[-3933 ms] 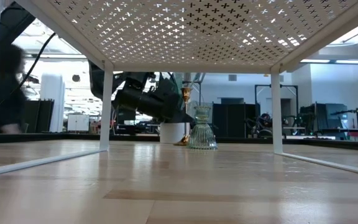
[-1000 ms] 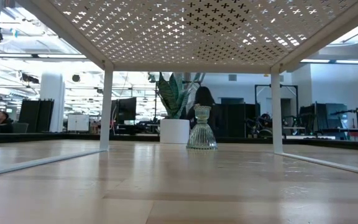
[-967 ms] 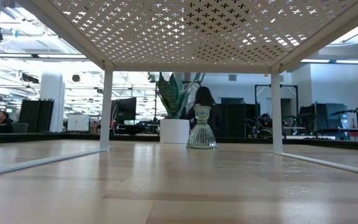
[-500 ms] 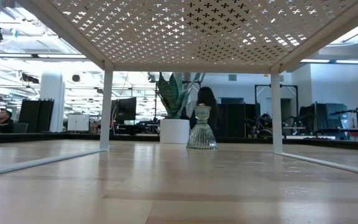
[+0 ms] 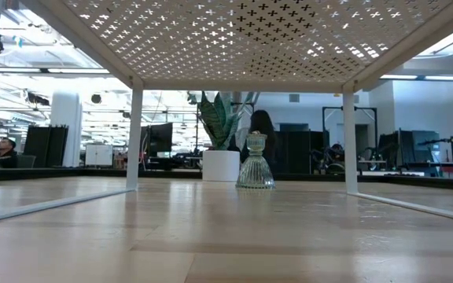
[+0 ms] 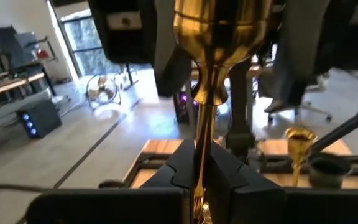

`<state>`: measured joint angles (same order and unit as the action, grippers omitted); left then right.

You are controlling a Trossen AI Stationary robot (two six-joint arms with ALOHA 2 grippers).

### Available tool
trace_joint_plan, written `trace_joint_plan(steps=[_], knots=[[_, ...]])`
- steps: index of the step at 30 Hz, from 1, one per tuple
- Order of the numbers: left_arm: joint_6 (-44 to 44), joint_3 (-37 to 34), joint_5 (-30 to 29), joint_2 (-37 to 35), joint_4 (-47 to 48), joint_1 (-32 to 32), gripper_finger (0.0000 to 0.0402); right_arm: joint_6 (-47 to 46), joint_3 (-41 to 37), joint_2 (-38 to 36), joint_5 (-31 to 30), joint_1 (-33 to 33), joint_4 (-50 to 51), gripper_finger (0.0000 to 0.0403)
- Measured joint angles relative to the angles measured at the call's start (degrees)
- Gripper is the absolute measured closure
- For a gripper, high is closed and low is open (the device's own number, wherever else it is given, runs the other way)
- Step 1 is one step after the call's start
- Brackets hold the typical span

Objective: Pick & Place candle stick holders
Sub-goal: Align the gold candle holder with the other gold candle holder on the shelf

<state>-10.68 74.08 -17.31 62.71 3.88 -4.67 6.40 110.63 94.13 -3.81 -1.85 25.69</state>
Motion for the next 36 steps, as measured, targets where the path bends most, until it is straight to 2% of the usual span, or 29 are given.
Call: trace_joint_plan(steps=[5,13,17,24,30,36], knots=[[0.00,0.00,3.80,-0.01,-2.79,0.00,0.0387,0.01,0.00,0.00,0.00,0.00,0.34,0.0238],[0.02,0.00,5.23,2.70,-5.91,0.04,0.0387,0.19,0.00,0.00,0.04,0.00,0.04,0.0265],[0.00,0.00,5.29,3.05,-6.69,0.53,0.0387,0.19,-0.02,0.00,0.11,0.00,0.37,0.0298],[-1.06,0.00,5.10,2.61,-6.89,0.63,0.0388,2.44,-0.02,0.00,-0.35,0.04,0.35,0.0380],[-1.15,0.00,4.90,2.61,-6.68,0.66,0.0386,3.86,-0.02,0.00,-2.68,0.06,0.33,0.0379],[-1.16,0.03,3.23,2.29,-6.98,0.68,0.0361,7.38,-0.11,-0.34,-4.45,0.09,-1.89,0.0379]])
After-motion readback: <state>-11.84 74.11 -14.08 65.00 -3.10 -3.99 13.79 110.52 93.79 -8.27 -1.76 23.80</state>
